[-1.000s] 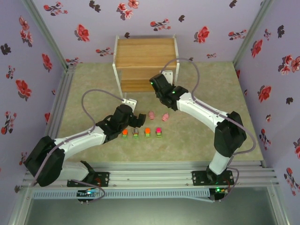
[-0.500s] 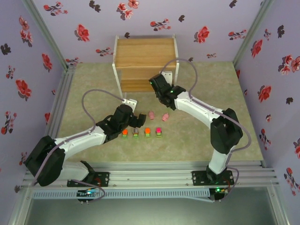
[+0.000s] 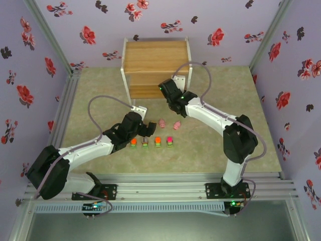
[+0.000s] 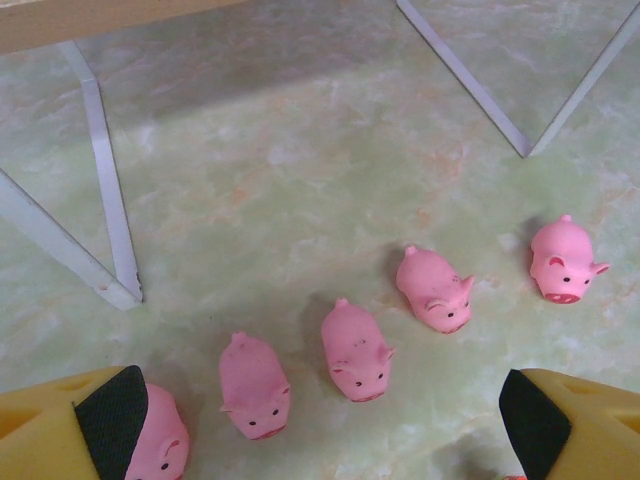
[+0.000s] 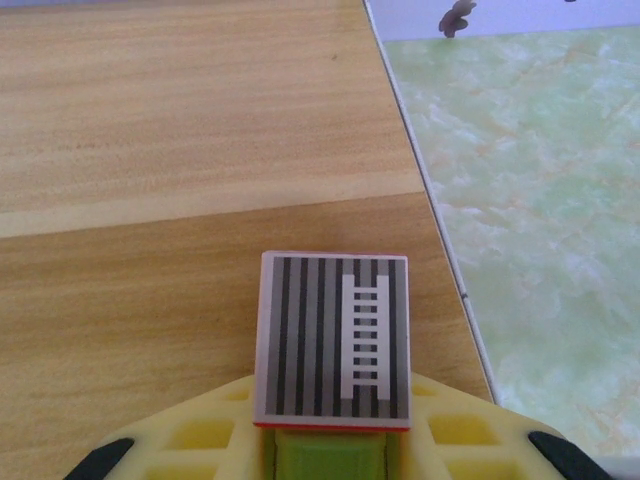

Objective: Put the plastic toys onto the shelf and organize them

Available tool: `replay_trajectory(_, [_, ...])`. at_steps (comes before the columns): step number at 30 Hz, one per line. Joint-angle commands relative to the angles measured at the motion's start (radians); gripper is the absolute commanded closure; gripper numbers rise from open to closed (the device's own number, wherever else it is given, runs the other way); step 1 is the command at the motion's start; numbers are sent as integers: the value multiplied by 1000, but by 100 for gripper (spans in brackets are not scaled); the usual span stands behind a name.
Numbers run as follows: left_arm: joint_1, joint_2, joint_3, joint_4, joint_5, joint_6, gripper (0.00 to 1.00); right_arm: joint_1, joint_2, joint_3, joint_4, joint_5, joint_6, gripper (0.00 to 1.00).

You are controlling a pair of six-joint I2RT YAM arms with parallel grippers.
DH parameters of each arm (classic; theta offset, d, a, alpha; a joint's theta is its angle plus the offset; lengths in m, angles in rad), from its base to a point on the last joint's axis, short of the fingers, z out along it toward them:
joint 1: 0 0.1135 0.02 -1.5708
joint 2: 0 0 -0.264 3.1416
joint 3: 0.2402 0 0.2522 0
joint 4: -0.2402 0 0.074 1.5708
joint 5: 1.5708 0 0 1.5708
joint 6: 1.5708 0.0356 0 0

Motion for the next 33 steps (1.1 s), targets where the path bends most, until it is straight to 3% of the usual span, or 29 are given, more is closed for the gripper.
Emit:
replay_trajectory(1, [-5,-1,25,16,8,17,5,-6,24,34,-4,63,43,100])
replay_trajectory(11, [-5,-3,25,16,8,19,5,-7,55,79,-42,110,84,100])
replay_trajectory(19, [-5,-10,24,16,8,20,5,-7,50,73,-55,112,87,88])
replay_trajectory(33, [-5,-15,23,13,8,21,6,-6,65,72,-89,111,99,88])
